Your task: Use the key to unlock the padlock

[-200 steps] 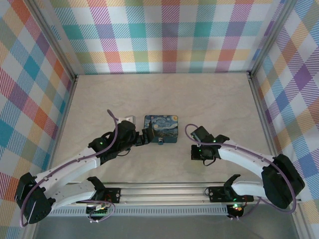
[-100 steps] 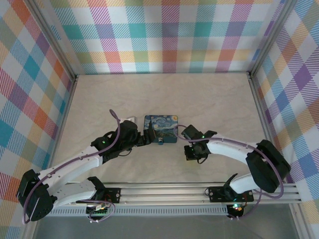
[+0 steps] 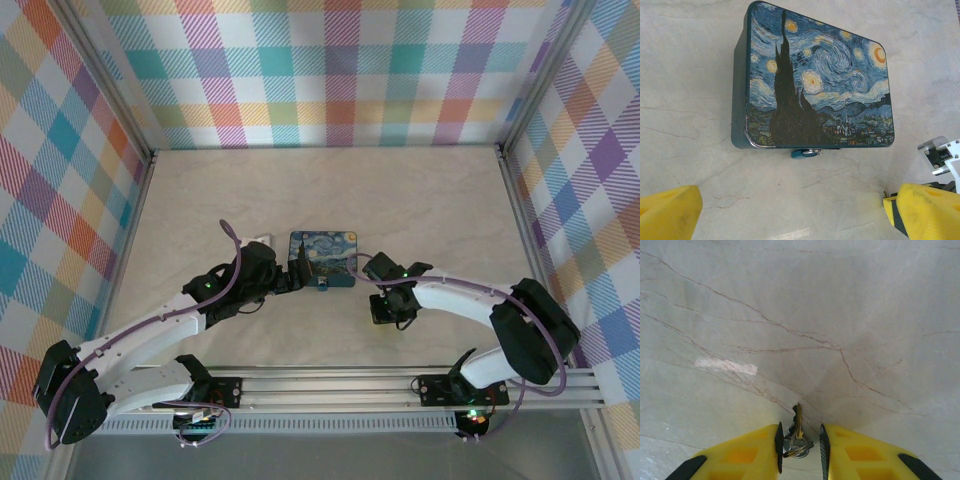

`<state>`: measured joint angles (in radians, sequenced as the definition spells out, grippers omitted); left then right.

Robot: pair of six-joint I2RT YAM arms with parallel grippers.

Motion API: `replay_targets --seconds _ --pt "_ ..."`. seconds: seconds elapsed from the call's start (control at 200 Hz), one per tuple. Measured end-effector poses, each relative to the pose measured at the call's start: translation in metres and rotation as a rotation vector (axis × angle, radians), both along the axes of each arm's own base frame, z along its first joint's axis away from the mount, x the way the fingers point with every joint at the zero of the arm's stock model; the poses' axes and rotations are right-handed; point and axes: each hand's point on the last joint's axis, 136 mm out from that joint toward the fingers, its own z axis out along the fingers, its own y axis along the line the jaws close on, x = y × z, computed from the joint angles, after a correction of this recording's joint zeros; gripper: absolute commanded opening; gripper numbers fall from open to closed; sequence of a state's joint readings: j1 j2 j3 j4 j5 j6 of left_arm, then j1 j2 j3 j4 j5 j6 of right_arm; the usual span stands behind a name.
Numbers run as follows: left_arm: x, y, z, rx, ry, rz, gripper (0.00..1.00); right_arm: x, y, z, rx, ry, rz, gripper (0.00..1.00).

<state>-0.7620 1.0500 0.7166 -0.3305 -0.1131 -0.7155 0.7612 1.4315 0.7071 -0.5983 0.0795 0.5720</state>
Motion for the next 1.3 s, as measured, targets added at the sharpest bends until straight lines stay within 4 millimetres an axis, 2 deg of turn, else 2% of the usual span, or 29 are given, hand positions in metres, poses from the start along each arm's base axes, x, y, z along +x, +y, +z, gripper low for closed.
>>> replay_targets --seconds 0.145,0.63,0.795,0.895,1.03,1.1,1.2,1.3 --pt "0.000 0.000 0.000 0.000 0.001 0.000 1.00 -0.003 -0.001 -0.001 -0.005 0.006 0.004 0.27" --pt "-0.001 0.001 -0.001 0.003 0.006 0.002 1.00 -0.007 -0.002 0.001 -0.011 0.006 -0.003 0.10" --pt "-0.001 0.001 -0.001 0.003 0.006 0.002 1.00 -0.007 -0.002 0.006 -0.004 -0.012 -0.003 0.00" --pt "-0.001 0.001 -0.001 0.002 0.006 0.002 1.00 -0.006 -0.002 0.013 0.017 -0.037 0.000 0.00" --pt "-0.003 -0.002 0.001 -0.014 0.009 -0.008 1.00 -0.004 0.001 0.030 0.083 -0.106 0.025 0.00" --pt "-0.003 -0.007 0.009 -0.053 -0.006 -0.027 0.99 -0.001 0.008 0.044 0.149 -0.164 0.060 0.00" --pt "-0.002 -0.020 0.029 -0.140 -0.052 -0.071 0.97 0.003 0.024 0.074 0.279 -0.272 0.143 0.00" --pt "-0.006 -0.035 0.053 -0.246 -0.112 -0.139 0.94 0.005 0.042 0.112 0.426 -0.403 0.245 0.00"
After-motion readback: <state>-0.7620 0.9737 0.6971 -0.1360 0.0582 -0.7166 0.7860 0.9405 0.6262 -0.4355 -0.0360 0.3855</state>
